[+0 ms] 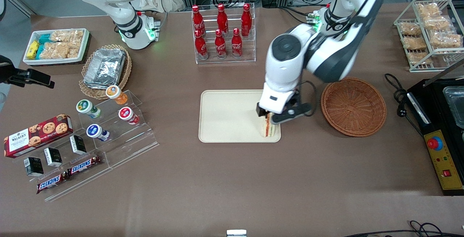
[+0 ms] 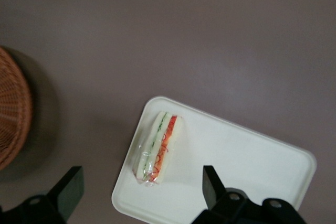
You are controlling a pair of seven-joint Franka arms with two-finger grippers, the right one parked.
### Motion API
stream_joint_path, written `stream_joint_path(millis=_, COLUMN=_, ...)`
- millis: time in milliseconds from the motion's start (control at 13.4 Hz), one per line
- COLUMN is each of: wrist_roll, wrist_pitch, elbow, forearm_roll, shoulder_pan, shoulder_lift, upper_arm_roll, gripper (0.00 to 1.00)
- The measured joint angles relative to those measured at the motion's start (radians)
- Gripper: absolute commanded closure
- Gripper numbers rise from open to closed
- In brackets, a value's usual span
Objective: Place sandwich from basket to tray
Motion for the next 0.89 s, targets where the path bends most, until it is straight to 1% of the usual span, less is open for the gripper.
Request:
stream_joint_path(millis=149, wrist_roll=0.002, wrist_pitch=-0.093, elbow=0.064, forearm_roll=-0.055, shoulder_pan=0.068, shoulder_lift=-0.070, upper_arm_roll=0.001, gripper=0.00)
stream_joint_path(millis=372, wrist_roll=0.077, wrist_pitch=-0.217, elbow=0.083, forearm_roll=-0.121, shoulder_pan=0.158, shoulder_lift=-0.189, upper_arm_roll=0.021, gripper=0.00)
stream_joint_path(millis=446, wrist_roll=0.129, wrist_pitch=-0.253, elbow=0.083, forearm_roll=-0.148, shoulder_pan=0.163, shoulder_lift=-0.225, upper_arm_roll=0.062, gripper=0.00)
stream_joint_path(millis=595, wrist_roll=0.305, wrist_pitch=-0.299, elbow=0.072, forearm_roll=-0.203, shoulder_pan=0.164, shoulder_lift=-0.298, upper_arm_roll=0.182, gripper=0.00)
stream_joint_path(millis=744, wrist_roll=0.517, wrist_pitch=-0.324, elbow=0.026, forearm_roll=-0.220, shoulder_pan=0.167, shoulder_lift=-0.369, upper_arm_roll=0.300, gripper=0.00)
stream_joint_path(millis=893, wrist_roll=0.724, wrist_pitch=-0.327, elbow=-0.047, forearm_roll=-0.233, shoulder_pan=0.168, shoulder_lift=-0.438, upper_arm_roll=0.389, gripper=0.00)
